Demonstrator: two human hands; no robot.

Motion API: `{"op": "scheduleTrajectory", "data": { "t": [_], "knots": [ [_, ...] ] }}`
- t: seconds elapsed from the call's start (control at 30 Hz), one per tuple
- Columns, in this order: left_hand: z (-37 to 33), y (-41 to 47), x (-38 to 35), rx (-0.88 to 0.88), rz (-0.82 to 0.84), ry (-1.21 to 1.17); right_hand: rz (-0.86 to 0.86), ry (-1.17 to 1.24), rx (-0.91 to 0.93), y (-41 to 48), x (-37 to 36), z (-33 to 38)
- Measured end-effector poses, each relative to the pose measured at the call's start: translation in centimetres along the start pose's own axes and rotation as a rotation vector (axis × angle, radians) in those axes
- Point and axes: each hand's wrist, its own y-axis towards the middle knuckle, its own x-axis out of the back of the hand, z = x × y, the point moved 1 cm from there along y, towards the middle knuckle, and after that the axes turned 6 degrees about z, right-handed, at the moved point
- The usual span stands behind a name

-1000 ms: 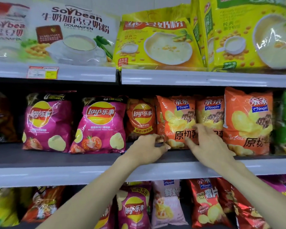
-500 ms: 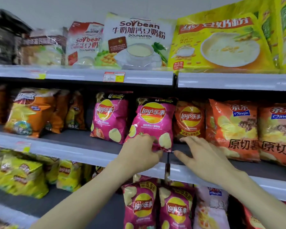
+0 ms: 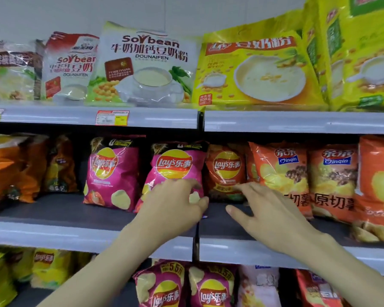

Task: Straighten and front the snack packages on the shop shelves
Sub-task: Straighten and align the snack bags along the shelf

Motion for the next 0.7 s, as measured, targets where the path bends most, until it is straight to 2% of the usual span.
{"op": "scheduleTrajectory", "data": {
  "t": [0.1,0.37,0.6,0.7],
  "knots": [
    [-3.4,1.2,-1.5,-0.072,0.02,-0.049,-0.043,-0.025,-0.056,-1.8,1.1,-2.8],
    [-15.5,4.3,-4.5,-0.236,0.017,0.006,-0.179,-0.04,-0.249,-8.6,5.2,-12.6],
    [-30.4,5.5,-8.5,-0.391,0.053,-0.104,-0.275,-0.099,-0.373,-16.5,9.4,-23.6],
    [-36.8,5.5,-9.7,-0.444,-0.023,-0.069,-0.285,-0.123,-0.432,-20.3,10.8,-28.6]
  ]
}}
